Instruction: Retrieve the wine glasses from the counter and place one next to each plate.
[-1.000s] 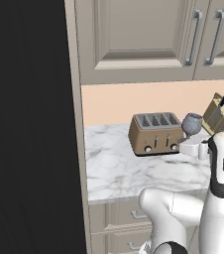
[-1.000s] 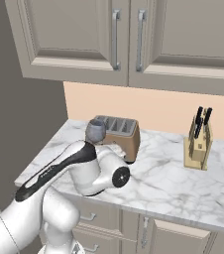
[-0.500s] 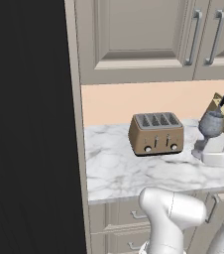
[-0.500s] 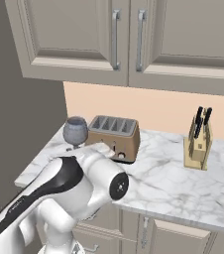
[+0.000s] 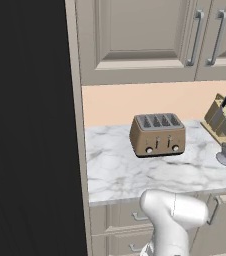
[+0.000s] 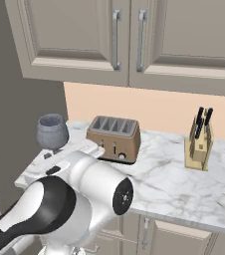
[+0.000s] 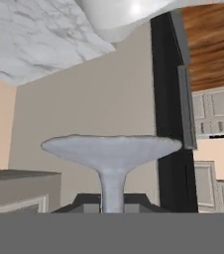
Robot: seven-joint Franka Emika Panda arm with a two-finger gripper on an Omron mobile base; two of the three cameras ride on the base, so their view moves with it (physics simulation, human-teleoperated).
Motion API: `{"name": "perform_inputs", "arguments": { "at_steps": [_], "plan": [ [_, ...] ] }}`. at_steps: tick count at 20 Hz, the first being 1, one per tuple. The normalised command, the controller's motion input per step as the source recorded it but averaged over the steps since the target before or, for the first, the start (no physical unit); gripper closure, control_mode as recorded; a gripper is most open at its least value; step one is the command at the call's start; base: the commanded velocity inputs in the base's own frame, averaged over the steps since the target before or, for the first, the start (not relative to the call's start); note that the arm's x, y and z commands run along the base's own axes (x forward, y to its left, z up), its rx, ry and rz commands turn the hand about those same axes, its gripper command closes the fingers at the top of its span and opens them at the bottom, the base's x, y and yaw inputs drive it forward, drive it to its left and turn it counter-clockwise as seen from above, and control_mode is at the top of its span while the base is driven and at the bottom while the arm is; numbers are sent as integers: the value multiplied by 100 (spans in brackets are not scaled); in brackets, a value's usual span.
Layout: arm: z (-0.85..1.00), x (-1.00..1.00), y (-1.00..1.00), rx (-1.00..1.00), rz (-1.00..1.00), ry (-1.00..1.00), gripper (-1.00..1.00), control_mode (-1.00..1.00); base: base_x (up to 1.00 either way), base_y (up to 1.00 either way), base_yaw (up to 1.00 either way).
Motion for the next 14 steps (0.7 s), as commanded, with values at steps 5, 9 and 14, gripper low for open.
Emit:
{"name": "perform_inputs", "arguments": {
  "at_steps": [5,9,14],
  "plan": [
    [60,-100,26,0,10,-5,100,-100,0,0,0],
    [0,0,0,0,0,0,100,100,-100,66,10],
    [0,0,0,0,0,0,100,100,-100,73,9]
  ]
}}
